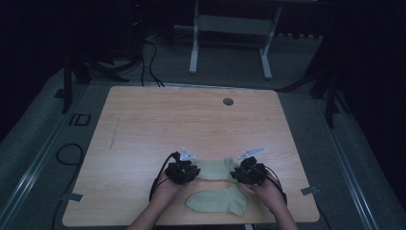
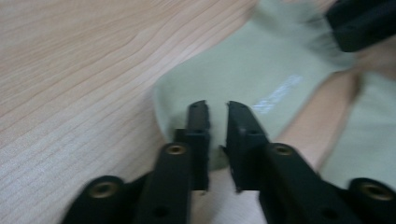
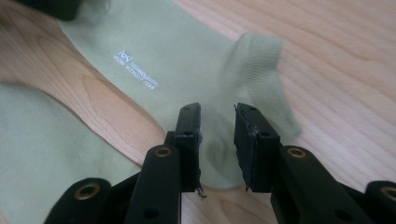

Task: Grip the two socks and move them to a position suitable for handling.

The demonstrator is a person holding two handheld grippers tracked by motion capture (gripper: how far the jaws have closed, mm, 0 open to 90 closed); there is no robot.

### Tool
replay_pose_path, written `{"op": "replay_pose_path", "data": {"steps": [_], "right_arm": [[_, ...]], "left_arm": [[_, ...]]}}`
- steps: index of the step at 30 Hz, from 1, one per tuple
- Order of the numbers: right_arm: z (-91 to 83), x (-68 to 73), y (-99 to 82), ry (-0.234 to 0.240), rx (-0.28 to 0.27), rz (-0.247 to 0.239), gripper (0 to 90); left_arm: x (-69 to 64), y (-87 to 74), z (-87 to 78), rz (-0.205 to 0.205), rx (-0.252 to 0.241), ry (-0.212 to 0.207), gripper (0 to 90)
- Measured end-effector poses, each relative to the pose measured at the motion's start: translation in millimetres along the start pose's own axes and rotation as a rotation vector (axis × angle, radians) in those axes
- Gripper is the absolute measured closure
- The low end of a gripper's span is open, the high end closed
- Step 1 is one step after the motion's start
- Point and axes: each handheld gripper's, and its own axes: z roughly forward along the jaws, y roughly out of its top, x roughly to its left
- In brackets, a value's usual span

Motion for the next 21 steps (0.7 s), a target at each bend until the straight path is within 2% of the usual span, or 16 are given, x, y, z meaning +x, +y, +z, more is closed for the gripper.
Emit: {"op": "replay_pose_path", "data": {"steps": [6,10,11,14,16,17,19,21], "right_arm": [[-12.1,3.0,-3.0,0.004,-0.004,-0.013,65.3],[-18.1,10.8,-5.8,0.025,-0.011,-0.064,50.1],[-19.1,12.6,-6.4,0.028,-0.008,-0.071,48.7],[-23.8,15.5,-9.5,0.038,-0.013,-0.076,47.4],[-27.1,18.7,-12.8,0.037,-0.018,-0.107,42.6],[-28.4,20.0,-14.5,0.036,-0.018,-0.105,41.2],[-31.1,20.8,-18.2,0.041,-0.016,-0.09,38.9],[-34.2,21.5,-22.7,0.03,-0.015,-0.079,36.6]], "left_arm": [[-10.2,-6.0,-22.0,0.038,-0.014,-0.033,64.8],[-11.8,-13.0,-33.6,0.039,-0.014,-0.048,62.7],[-11.7,-15.5,-36.8,0.048,-0.008,-0.044,62.7],[-11.4,-22.6,-43.5,0.039,-0.008,-0.06,59.9],[-12.4,-26.9,-47.2,0.038,0.002,-0.076,55.4],[-13.7,-28.9,-49.0,0.042,0.006,-0.079,51.0],[-16.5,-33.3,-52.1,0.053,0.021,-0.094,47.5],[-18.7,-37.6,-55.2,0.065,0.027,-0.109,47.0]]}}
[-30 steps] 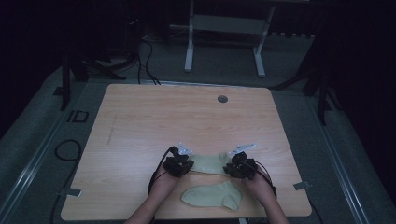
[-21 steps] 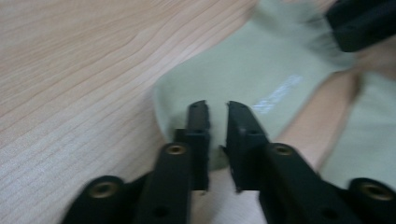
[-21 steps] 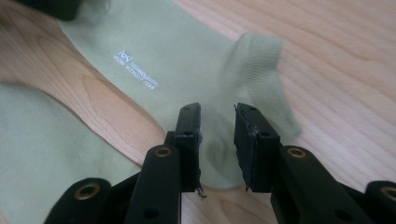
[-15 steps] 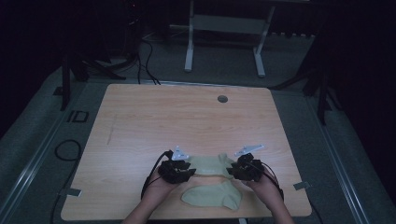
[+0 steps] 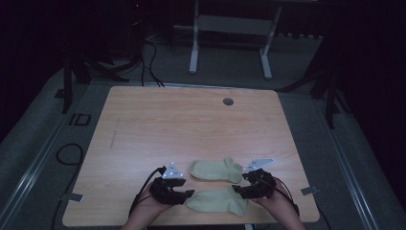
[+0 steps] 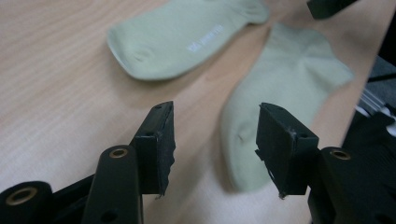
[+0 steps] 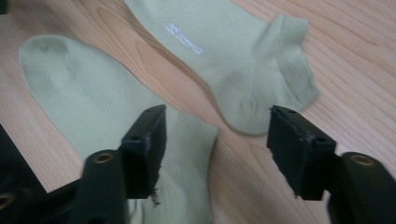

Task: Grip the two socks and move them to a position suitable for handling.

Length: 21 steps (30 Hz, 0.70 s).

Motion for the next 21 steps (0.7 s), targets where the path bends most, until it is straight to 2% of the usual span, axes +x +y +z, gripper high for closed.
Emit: {"op": "replay_pose_path", "data": {"steps": [1,3,4,7,9,13,17,19,21], "right_arm": [[-1.7,0.5,-2.6,-0.003,-0.005,0.002,40.5],[-4.4,0.9,-8.4,0.016,0.011,0.004,41.4],[-6.1,2.3,-11.4,-0.003,0.003,-0.002,42.5],[-8.4,4.6,-17.6,-0.011,-0.006,-0.003,43.3],[-10.0,8.3,-28.6,-0.015,-0.014,-0.001,49.5],[-7.0,10.2,-40.7,-0.011,0.009,0.011,54.7],[-0.9,9.9,-47.2,-0.012,0.037,0.02,59.5],[3.1,11.5,-48.7,-0.018,0.064,0.005,62.7],[4.0,14.4,-48.7,-0.018,0.065,-0.012,67.0]], "left_arm": [[-1.4,-2.0,-0.9,-0.001,0.001,-0.011,45.7],[-4.1,-5.8,-1.1,-0.004,0.003,0.0,43.9],[-4.9,-7.6,-0.3,-0.005,0.008,-0.004,41.8],[-6.3,-11.5,2.2,-0.011,0.013,0.003,41.6],[-9.3,-17.5,9.4,-0.023,0.024,0.002,41.7],[-12.5,-22.3,17.2,-0.024,0.046,0.011,43.4],[-12.6,-25.4,22.7,-0.012,0.065,0.014,54.0],[-12.5,-26.0,24.1,-0.011,0.068,0.014,59.4],[-12.9,-25.8,24.9,-0.008,0.066,0.012,64.2]]}}
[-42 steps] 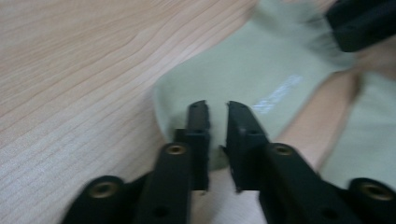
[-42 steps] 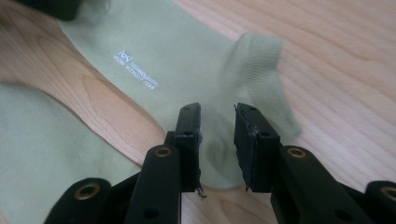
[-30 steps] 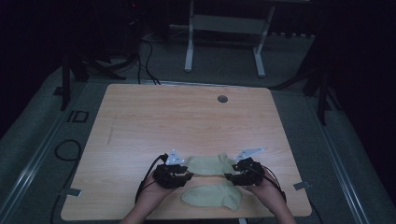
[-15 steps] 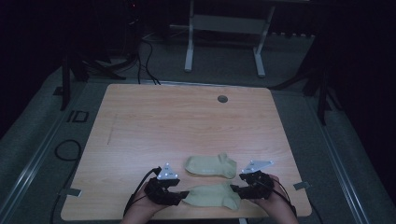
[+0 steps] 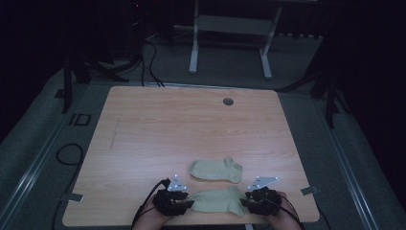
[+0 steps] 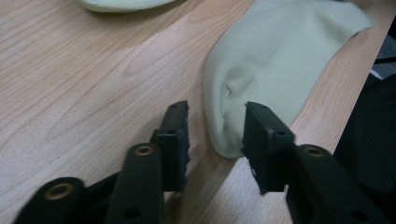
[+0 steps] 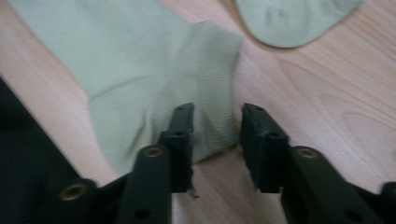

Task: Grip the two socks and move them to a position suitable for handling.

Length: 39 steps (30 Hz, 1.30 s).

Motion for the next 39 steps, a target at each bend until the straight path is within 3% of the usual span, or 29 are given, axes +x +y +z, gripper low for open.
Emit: {"op": "replay_pose_path", "data": {"steps": [4,6,14,20,25,30,39], "right_arm": [[-0.2,2.8,2.1,0.002,0.022,-0.021,81.2],[0.1,2.7,2.7,0.004,0.021,-0.017,83.1],[-14.5,0.0,4.1,0.022,-0.032,0.037,83.9],[-28.8,-0.6,10.0,0.034,-0.072,0.051,84.0],[-35.1,-1.9,17.9,0.025,-0.077,0.035,83.9],[-41.8,-6.2,30.5,0.015,-0.088,0.025,83.9],[-52.1,-29.3,63.2,-0.008,-0.112,0.043,84.0]], "left_arm": [[-2.6,-0.7,3.1,0.006,-0.01,0.009,81.7],[-3.2,-0.5,4.0,-0.001,-0.015,0.002,86.6],[-3.6,6.0,-11.0,-0.016,-0.063,-0.023,88.1],[-4.5,14.5,-21.8,0.001,-0.077,-0.01,88.1],[-2.8,23.9,-29.3,0.01,-0.089,0.002,88.1],[1.5,35.4,-36.4,0.022,-0.101,0.016,88.1],[18.9,67.1,-46.6,0.02,-0.107,0.027,88.1]]}}
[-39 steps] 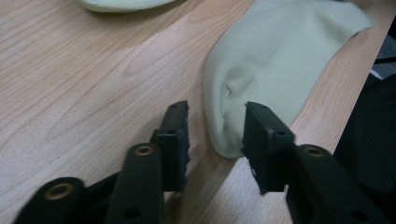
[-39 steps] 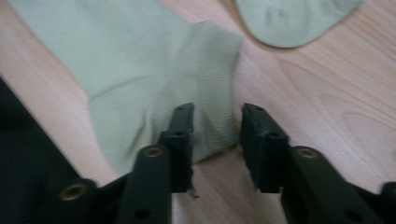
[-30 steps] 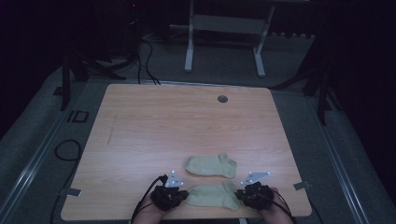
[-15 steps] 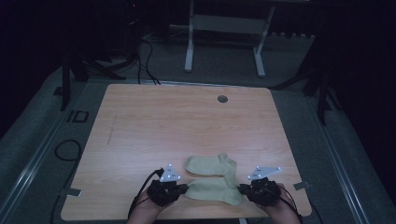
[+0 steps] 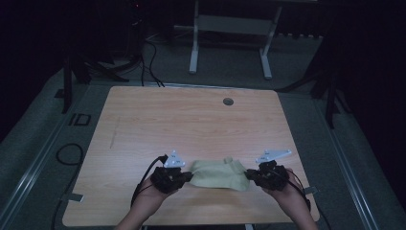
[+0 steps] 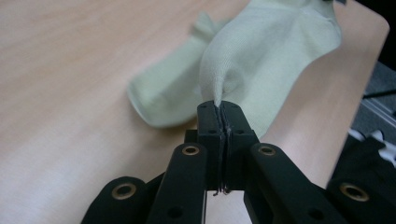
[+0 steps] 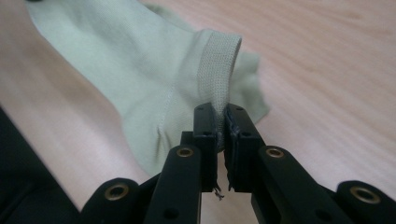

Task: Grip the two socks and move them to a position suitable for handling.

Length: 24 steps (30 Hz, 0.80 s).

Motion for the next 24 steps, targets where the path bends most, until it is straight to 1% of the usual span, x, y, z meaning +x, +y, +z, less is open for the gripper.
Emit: {"op": "replay_pose_path", "data": {"steps": [2,4,5,7,8,9,10,11,12,13,14,15,16,18,19,21,22,23,24], "right_arm": [[-0.3,-3.9,6.2,-0.012,0.003,-0.004,84.0],[-0.5,-9.0,12.0,-0.013,-0.001,0.005,84.0],[-0.5,-11.0,14.8,-0.019,0.0,0.007,84.0],[0.5,-16.1,19.8,-0.015,0.003,0.013,84.0],[2.0,-19.0,21.9,-0.015,0.006,0.02,84.0],[3.7,-21.8,23.5,-0.017,0.011,0.025,84.0],[5.6,-24.3,24.8,-0.017,0.016,0.029,84.0],[7.4,-26.6,25.6,-0.016,0.017,0.036,84.0],[9.6,-28.6,25.9,-0.014,0.024,0.042,84.0],[12.1,-30.3,26.0,-0.012,0.032,0.044,84.0],[15.2,-32.3,25.8,-0.008,0.037,0.048,84.0],[18.6,-34.1,25.4,-0.005,0.046,0.052,83.9],[22.2,-34.8,24.9,-0.001,0.058,0.058,84.0],[29.5,-35.3,23.4,0.01,0.075,0.062,84.0],[33.4,-35.0,22.4,0.009,0.082,0.062,83.9],[41.6,-34.5,20.4,0.02,0.104,0.064,83.9],[45.6,-34.3,19.3,0.015,0.113,0.067,83.9],[49.6,-34.8,18.3,0.013,0.121,0.069,83.9],[53.5,-35.7,17.1,0.021,0.13,0.071,83.9]], "left_arm": [[4.1,7.0,0.1,-0.014,-0.012,-0.001,88.1],[6.7,13.0,2.0,-0.008,-0.011,0.004,88.1],[7.6,15.7,3.6,-0.004,-0.006,0.003,88.1],[10.3,20.5,6.6,0.011,0.002,0.024,88.1],[13.3,22.6,8.5,0.002,0.008,0.013,88.1],[15.6,24.3,10.5,-0.001,0.016,0.013,88.1],[17.5,25.6,12.5,-0.001,0.022,0.021,88.1],[19.8,26.5,15.2,-0.008,0.03,0.008,88.1],[21.0,27.0,17.6,-0.006,0.037,0.015,88.1],[22.6,27.1,19.9,-0.001,0.048,0.025,88.1],[24.9,26.5,22.2,-0.008,0.051,0.013,88.1],[27.2,25.4,24.5,-0.018,0.055,0.012,88.1],[29.1,24.2,27.1,-0.022,0.063,0.024,88.1],[34.4,20.9,32.2,-0.04,0.073,0.014,88.1],[36.3,19.3,34.9,-0.038,0.083,0.023,88.1],[39.9,15.5,39.7,-0.056,0.095,0.008,88.0],[40.9,13.6,42.5,-0.056,0.103,0.017,88.0],[42.2,12.0,45.1,-0.056,0.11,0.017,88.1],[43.7,10.4,47.6,-0.062,0.112,0.014,88.0]]}}
